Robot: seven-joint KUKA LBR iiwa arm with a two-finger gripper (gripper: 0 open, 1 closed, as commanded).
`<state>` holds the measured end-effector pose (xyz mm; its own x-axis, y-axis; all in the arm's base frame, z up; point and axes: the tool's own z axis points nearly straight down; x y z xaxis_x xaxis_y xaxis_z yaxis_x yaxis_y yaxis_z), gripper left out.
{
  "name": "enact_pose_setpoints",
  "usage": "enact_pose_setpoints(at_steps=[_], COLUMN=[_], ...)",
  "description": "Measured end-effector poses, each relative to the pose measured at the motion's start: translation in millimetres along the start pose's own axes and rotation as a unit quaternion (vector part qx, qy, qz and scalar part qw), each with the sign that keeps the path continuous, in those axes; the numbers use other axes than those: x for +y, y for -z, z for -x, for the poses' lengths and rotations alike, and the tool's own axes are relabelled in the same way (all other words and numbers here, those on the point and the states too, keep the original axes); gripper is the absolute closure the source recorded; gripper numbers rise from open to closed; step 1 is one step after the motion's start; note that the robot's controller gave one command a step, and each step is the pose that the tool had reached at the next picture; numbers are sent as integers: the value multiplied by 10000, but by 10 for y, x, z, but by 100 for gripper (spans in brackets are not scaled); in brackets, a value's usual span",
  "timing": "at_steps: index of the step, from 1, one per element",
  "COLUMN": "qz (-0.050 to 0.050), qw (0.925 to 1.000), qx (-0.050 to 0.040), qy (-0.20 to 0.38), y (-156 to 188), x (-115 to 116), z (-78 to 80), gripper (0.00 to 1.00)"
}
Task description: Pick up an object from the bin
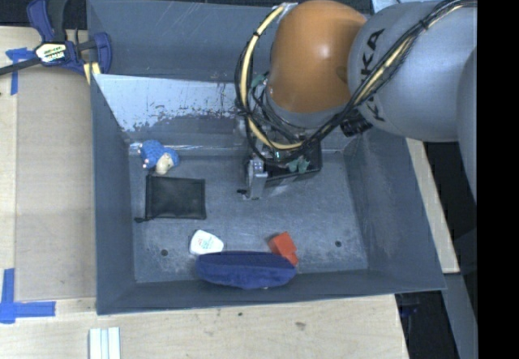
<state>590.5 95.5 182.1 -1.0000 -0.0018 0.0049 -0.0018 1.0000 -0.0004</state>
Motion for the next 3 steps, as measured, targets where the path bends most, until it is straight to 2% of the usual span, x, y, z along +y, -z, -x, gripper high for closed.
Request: enact_pose_setpoints(at_steps=[1, 2, 3], qz=[2, 17, 7], qw=[9998, 10000, 10000], qx=[2, -21, -42], qy=[-182, -34, -73], y=[-936, -1131, -1113], x=[227, 893, 847], z=[-24, -274, -248], gripper=[0, 0, 100])
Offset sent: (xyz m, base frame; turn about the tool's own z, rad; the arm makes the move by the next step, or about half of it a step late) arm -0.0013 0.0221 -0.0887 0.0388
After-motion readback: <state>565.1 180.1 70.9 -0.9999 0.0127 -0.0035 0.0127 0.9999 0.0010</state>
